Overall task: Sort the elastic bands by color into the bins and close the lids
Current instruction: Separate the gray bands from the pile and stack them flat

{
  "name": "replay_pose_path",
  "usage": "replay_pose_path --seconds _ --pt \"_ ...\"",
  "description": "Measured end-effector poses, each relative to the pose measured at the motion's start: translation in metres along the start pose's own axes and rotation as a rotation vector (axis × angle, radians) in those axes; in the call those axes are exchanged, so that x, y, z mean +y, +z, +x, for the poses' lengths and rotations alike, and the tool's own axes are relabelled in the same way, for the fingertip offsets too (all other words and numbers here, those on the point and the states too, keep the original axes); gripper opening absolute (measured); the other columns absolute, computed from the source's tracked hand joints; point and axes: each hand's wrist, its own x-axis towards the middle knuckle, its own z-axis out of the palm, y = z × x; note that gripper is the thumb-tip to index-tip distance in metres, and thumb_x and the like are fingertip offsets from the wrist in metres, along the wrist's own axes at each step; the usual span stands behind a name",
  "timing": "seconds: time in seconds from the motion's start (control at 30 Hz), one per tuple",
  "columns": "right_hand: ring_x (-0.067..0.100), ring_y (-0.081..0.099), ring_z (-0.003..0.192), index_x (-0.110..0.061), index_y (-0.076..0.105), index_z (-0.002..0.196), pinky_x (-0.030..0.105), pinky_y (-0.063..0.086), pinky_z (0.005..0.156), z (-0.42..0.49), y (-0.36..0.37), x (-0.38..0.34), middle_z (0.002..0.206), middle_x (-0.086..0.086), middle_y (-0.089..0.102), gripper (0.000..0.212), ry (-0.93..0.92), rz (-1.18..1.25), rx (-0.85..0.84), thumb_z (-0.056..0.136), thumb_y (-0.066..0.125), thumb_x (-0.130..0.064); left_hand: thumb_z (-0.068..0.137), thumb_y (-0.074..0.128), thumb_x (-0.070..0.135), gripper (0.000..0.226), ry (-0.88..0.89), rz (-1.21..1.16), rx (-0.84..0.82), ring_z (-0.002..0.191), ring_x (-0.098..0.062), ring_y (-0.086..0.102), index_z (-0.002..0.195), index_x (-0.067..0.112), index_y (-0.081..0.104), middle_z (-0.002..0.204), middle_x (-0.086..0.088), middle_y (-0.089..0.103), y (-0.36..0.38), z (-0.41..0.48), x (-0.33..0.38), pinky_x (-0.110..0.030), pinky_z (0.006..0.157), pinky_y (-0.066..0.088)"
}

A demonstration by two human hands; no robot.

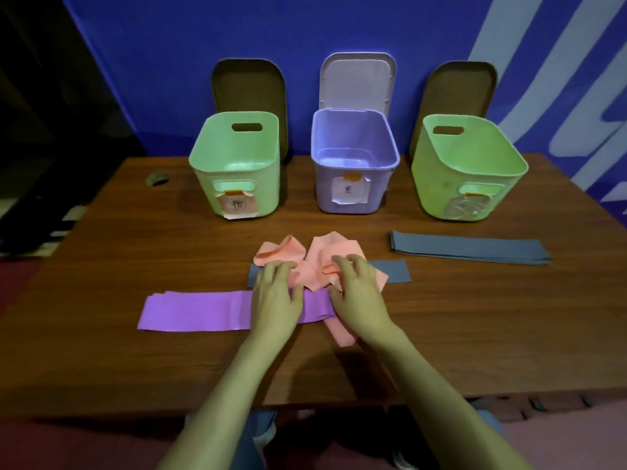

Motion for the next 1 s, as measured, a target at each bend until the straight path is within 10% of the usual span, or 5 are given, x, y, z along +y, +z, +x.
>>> replay_pose_path --seconds 0.27,0.47,0.6,0.77,1.0 --pt "0.029 0.049 0.105 -0.009 0.061 0.105 0.035 0.04 0.084 0.026 -0.004 0.007 0.108 0.011 0.054 0.02 0.091 -0.056 0.047 0.087 0.055 -0.012 0.091 0.054 0.027 0.023 -0.051 0.207 -0.167 0.115 -0.024 0.043 0.111 0.018 0.062 0.121 -0.003 0.051 0.004 0.022 -0.009 -0.032 0.092 0.038" --pt "0.019 0.056 0.082 -0.017 0.054 0.088 0.023 0.041 0.067 0.028 -0.046 -0.01 0.086 0.003 0.06 0.009 0.053 0.461 0.285 0.095 0.05 -0.022 0.091 0.053 0.036 0.034 -0.075 0.247 -0.256 0.121 -0.025 0.041 0.12 0.018 0.059 0.128 -0.005 0.048 -0.001 0.028 0.0 -0.036 0.098 0.037" --pt "0.011 0.05 0.068 -0.015 0.055 0.088 0.031 0.042 0.063 0.028 -0.068 -0.019 0.072 -0.002 0.056 0.014 -0.031 0.599 0.211 0.095 0.051 -0.026 0.076 0.072 0.042 0.073 0.031 -0.18 -0.319 0.133 -0.016 0.03 0.139 0.028 0.037 0.144 0.005 0.034 -0.008 0.028 0.026 -0.036 0.107 0.033" --pt "0.004 0.049 0.061 -0.024 0.059 0.082 0.026 0.043 0.059 0.028 -0.076 -0.015 0.07 -0.009 0.056 0.012 -0.044 0.582 0.118 0.093 0.055 -0.022 0.088 0.056 0.009 0.03 0.064 -0.48 -0.41 0.108 -0.019 0.059 0.116 0.018 0.06 0.111 0.003 0.06 -0.003 0.031 0.046 -0.022 0.083 0.048" --pt "0.031 0.051 0.106 -0.004 0.058 0.11 0.037 0.039 0.084 0.037 -0.07 0.03 0.112 0.017 0.058 0.033 0.283 -0.002 -0.029 0.096 0.045 -0.031 0.085 0.049 0.008 0.054 -0.04 0.181 -0.472 0.128 -0.026 0.035 0.136 0.021 0.036 0.138 -0.005 0.04 -0.008 0.034 0.037 -0.04 0.102 0.033"
